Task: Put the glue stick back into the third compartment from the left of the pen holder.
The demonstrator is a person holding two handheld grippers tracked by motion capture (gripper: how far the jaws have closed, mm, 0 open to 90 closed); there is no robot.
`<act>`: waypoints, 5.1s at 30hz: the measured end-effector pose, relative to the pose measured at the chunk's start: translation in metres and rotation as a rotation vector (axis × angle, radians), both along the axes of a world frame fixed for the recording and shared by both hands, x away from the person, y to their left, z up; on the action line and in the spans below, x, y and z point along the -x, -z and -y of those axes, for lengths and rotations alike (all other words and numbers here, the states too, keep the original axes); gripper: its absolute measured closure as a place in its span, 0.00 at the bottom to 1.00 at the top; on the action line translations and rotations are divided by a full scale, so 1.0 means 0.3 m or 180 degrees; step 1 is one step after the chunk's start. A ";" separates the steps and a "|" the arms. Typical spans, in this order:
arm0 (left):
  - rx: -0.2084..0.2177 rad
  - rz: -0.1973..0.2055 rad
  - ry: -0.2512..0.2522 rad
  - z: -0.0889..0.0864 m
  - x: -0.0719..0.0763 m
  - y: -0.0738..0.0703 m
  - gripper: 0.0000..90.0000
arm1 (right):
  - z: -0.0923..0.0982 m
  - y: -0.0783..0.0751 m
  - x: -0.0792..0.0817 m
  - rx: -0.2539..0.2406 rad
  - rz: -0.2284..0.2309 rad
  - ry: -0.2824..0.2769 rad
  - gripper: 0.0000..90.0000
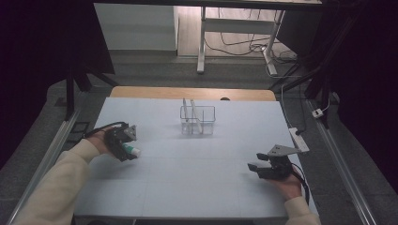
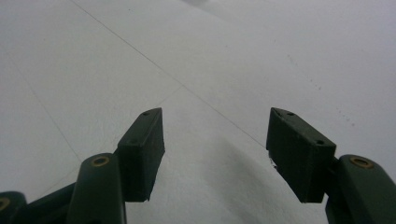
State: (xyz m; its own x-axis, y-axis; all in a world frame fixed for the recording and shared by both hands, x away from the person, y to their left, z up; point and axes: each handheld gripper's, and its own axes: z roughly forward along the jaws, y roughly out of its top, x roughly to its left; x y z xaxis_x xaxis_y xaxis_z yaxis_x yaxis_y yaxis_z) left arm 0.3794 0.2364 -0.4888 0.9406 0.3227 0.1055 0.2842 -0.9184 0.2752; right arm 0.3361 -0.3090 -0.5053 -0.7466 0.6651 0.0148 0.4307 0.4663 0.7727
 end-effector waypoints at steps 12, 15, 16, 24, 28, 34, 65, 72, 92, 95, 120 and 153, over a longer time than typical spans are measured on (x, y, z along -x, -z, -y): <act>-0.0117 -0.0085 0.0097 -0.002 -0.029 0.036 0.35 | 0.005 0.004 0.003 0.0017 -0.0021 0.0017 0.40; -0.0109 -0.0103 0.0131 -0.002 -0.032 0.042 0.39 | 0.006 0.006 0.004 0.0013 -0.0031 0.0014 0.40; -0.0101 -0.0109 0.0142 -0.003 -0.032 0.043 0.40 | 0.005 0.007 0.003 0.0010 -0.0032 0.0013 0.40; -0.0133 -0.0149 0.0312 0.008 -0.035 0.061 0.53 | 0.006 0.007 0.003 -0.0001 -0.0039 0.0013 0.40; -0.0126 -0.0204 0.0393 0.007 -0.038 0.069 0.67 | 0.006 0.007 0.003 0.0019 -0.0046 0.0023 0.40; -0.0103 -0.0191 0.0444 0.004 -0.034 0.069 0.72 | 0.007 0.007 0.003 0.0011 -0.0045 0.0022 0.40; 0.0309 0.0098 -0.0230 -0.018 0.002 -0.073 0.72 | 0.009 0.004 0.004 -0.0004 -0.0027 0.0018 0.40; 0.0505 0.0242 -0.0366 -0.027 0.021 -0.113 0.72 | 0.012 0.002 0.004 -0.0014 -0.0027 0.0030 0.40; 0.0949 0.0412 -0.0702 -0.024 0.045 -0.144 0.72 | 0.012 0.002 0.004 -0.0006 -0.0026 0.0036 0.40; 0.1036 0.0458 -0.0742 -0.019 0.047 -0.154 0.72 | 0.012 0.002 0.004 -0.0005 -0.0024 0.0036 0.40; 0.1750 0.0632 -0.0943 0.041 0.057 -0.191 0.72 | 0.015 -0.002 0.005 -0.0028 0.0014 0.0053 0.40; 0.2282 0.0709 -0.0834 0.259 0.001 -0.240 0.72 | 0.014 0.000 0.004 0.0000 0.0005 0.0057 0.40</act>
State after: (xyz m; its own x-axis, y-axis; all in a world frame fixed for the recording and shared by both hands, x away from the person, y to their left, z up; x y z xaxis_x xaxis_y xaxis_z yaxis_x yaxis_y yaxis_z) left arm 0.3791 0.1587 -0.4169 0.8059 0.5910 -0.0350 0.3352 -0.4068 0.8498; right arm 0.3350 -0.3133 -0.5055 -0.7347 0.6783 0.0137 0.4378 0.4585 0.7734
